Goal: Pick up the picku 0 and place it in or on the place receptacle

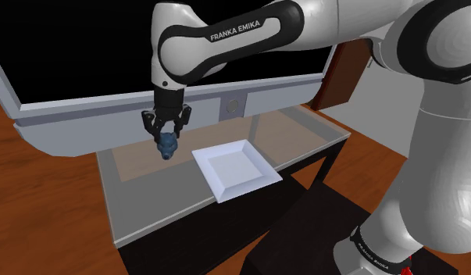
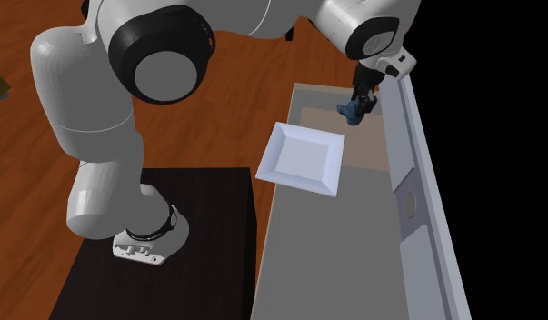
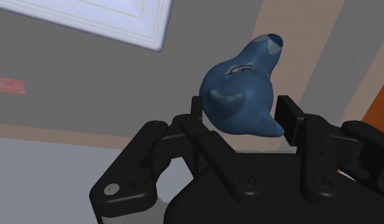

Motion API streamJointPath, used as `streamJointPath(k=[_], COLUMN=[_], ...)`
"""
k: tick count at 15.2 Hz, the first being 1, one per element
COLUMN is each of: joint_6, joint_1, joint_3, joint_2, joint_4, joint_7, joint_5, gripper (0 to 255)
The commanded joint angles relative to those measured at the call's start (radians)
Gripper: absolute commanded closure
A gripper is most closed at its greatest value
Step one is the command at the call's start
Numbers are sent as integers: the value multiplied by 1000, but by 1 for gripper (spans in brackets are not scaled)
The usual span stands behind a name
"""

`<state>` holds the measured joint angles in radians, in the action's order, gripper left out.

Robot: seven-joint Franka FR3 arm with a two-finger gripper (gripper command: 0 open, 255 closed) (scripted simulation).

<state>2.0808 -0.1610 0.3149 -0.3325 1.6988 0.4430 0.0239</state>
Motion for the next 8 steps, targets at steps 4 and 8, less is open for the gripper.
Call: streamJointPath(k=[4,8], joint_6=[-57,-107], joint_1=[1,2], joint_3=[3,4], joint_2=[18,29], joint_4=[-40,-79], joint_7=[-1,0], joint_5=[-6,-9], gripper=[255,255])
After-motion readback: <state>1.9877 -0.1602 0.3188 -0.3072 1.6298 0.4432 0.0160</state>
